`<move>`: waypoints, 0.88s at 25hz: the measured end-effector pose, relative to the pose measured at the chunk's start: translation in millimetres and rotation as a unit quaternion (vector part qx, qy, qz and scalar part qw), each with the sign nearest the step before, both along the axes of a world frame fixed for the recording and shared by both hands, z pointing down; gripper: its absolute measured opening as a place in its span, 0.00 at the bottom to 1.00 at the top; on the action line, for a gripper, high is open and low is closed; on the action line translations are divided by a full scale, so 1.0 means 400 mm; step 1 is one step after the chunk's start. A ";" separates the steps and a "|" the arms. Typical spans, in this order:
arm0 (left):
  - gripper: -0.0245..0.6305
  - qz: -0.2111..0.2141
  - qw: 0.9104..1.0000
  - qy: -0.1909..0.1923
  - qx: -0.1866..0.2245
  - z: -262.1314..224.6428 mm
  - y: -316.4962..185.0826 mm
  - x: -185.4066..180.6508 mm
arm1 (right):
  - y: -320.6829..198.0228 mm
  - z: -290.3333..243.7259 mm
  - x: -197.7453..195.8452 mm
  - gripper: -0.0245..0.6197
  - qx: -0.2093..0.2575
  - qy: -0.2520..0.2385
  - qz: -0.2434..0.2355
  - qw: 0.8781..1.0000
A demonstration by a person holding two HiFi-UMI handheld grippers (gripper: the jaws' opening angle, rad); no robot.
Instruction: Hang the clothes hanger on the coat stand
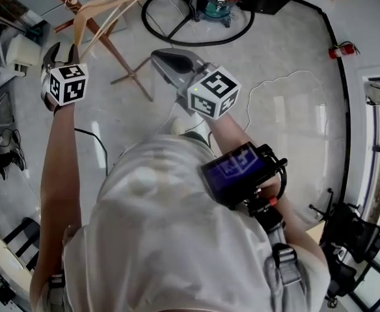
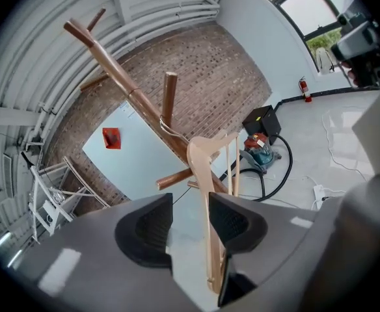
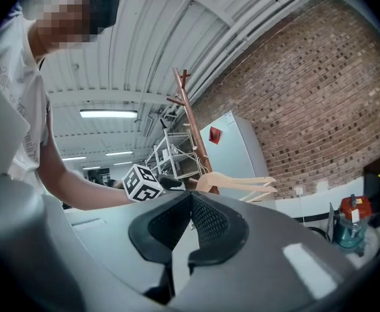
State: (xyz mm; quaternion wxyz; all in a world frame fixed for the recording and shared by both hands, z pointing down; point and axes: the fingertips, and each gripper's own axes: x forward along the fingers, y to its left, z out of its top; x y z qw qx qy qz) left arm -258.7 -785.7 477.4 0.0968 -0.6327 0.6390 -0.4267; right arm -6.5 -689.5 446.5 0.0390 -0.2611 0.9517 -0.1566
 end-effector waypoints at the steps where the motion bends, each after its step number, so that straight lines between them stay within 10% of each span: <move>1: 0.30 0.003 1.000 0.010 0.006 -0.009 0.012 0.007 | 0.002 -0.001 0.003 0.06 -0.001 0.000 0.002 1.000; 11: 0.08 0.082 0.977 0.193 0.027 0.008 0.312 0.076 | 0.167 0.041 -0.043 0.06 -0.023 0.020 0.011 0.999; 22: 0.04 0.148 0.912 0.383 -0.014 0.141 0.564 0.102 | 0.315 0.119 -0.148 0.06 -0.037 0.042 0.007 0.998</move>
